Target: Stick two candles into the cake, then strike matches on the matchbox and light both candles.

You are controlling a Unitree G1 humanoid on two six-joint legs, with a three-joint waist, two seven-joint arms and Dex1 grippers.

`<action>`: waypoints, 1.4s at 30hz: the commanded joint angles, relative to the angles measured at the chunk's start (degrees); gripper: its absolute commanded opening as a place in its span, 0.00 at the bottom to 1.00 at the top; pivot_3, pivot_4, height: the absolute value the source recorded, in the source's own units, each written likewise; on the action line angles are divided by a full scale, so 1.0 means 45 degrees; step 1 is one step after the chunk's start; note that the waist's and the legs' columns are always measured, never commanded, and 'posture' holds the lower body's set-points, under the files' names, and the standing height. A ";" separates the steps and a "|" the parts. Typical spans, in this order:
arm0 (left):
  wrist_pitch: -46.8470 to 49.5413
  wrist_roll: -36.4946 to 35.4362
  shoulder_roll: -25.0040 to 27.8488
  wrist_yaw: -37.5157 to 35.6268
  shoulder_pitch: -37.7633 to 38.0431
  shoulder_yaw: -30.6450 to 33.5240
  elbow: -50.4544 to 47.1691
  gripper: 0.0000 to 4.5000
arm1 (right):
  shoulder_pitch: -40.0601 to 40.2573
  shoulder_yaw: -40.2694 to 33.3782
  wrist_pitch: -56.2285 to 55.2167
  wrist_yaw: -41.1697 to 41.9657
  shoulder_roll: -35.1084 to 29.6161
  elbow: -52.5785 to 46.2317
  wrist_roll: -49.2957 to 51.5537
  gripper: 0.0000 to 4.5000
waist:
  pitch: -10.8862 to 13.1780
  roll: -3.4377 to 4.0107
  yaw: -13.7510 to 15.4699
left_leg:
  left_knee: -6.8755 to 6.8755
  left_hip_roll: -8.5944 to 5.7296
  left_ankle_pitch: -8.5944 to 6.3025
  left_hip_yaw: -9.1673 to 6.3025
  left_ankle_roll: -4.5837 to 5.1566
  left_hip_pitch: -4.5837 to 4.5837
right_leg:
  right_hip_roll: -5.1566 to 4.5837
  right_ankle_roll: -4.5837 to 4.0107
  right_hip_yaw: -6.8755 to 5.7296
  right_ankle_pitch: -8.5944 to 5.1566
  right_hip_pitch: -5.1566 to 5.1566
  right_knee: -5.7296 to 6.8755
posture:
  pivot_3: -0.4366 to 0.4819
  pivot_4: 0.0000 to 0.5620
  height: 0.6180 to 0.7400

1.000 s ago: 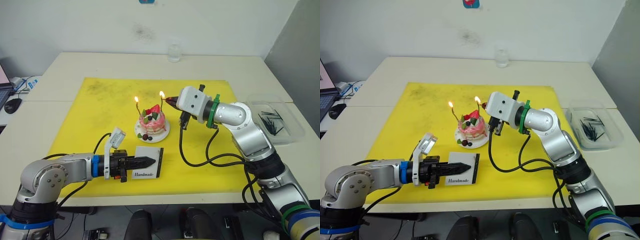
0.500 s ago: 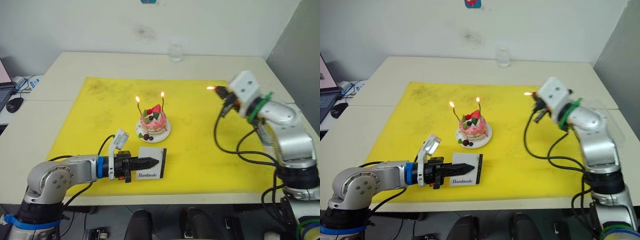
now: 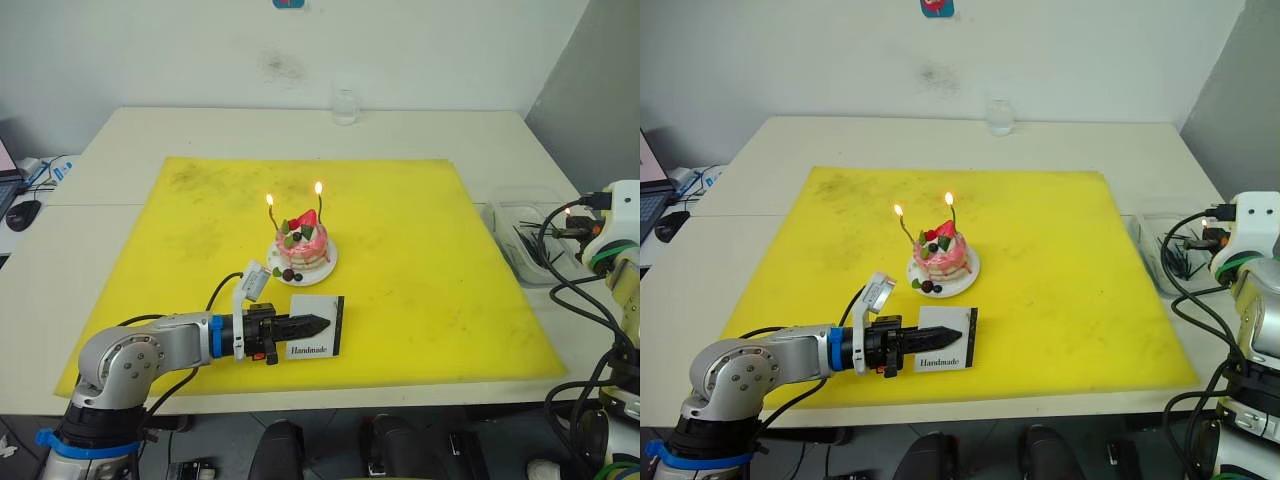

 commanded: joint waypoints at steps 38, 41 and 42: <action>0.1914 0.1175 0.0983 0.1501 -0.2336 -0.0642 0.1021 0.57 | 0.3235 0.3222 -0.0458 0.5999 -0.3625 -0.7824 0.7814 1.00 | 0.0000 0.0012 0.0046 | 0.0002 -0.0003 -0.0002 -0.0031 0.0001 0.0000 | 0.0022 0.0006 -0.0040 -0.0003 0.0022 -0.0020 | 0.48 0.27 1.00; 0.2168 0.0990 0.1278 0.1201 -0.2435 -0.0373 0.0872 0.79 | 0.3304 0.3265 -0.0468 0.5870 -0.3676 -0.7930 0.7949 1.00 | 0.0000 0.0012 0.0048 | 0.0003 -0.0004 -0.0002 -0.0032 0.0001 -0.0002 | 0.0019 0.0006 -0.0042 -0.0002 0.0022 -0.0021 | 0.48 0.27 1.00; 0.2273 0.0891 0.1400 0.1111 -0.2466 -0.0263 0.0806 0.86 | 0.3307 0.3274 -0.0503 0.5852 -0.3712 -0.7925 0.7942 1.00 | 0.0000 0.0012 0.0042 | 0.0002 -0.0002 -0.0002 -0.0033 0.0001 -0.0002 | 0.0019 0.0006 -0.0043 -0.0003 0.0022 -0.0020 | 0.48 0.27 1.00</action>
